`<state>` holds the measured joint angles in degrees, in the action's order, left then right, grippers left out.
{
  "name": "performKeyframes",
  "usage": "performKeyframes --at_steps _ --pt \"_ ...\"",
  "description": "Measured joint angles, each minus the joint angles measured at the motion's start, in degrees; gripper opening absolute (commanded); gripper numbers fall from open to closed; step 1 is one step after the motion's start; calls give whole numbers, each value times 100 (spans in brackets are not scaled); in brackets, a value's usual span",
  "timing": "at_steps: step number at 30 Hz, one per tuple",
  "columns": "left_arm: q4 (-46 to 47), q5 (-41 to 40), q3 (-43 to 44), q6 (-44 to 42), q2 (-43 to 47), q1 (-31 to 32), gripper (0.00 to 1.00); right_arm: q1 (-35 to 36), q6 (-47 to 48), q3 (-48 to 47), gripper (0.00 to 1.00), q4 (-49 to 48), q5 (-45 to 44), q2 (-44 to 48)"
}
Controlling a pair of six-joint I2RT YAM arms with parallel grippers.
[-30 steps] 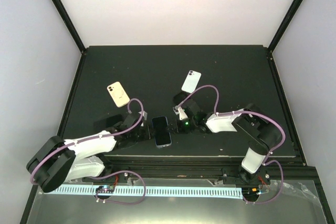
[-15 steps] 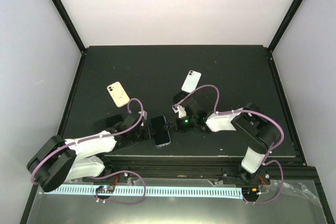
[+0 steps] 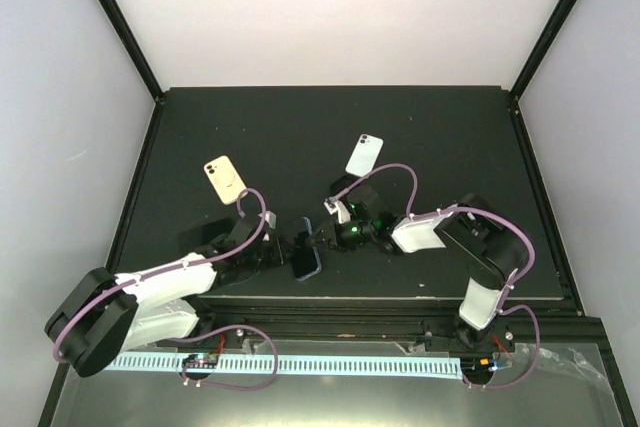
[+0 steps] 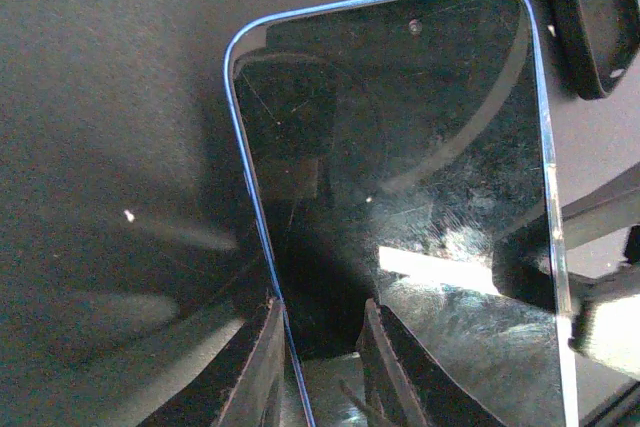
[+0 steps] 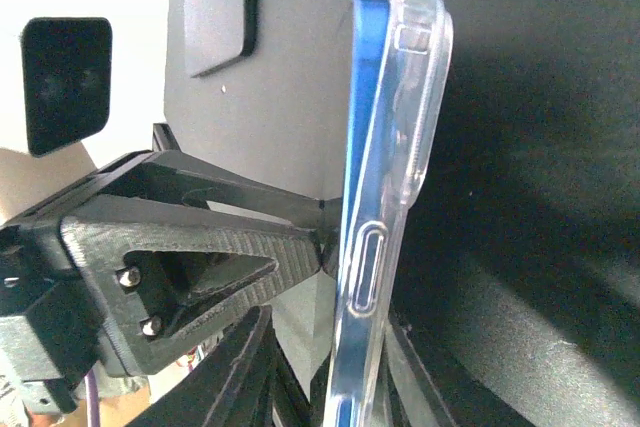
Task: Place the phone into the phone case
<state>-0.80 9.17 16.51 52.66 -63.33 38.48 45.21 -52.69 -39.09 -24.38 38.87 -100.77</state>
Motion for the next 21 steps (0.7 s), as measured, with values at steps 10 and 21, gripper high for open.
performKeyframes --at_steps 10,21 --pt "28 221 -70 79 164 0 38 11 136 -39 11 153 63 -129" --pt "-278 398 -120 188 2463 -33 78 -15 391 164 9 468 -127 850"
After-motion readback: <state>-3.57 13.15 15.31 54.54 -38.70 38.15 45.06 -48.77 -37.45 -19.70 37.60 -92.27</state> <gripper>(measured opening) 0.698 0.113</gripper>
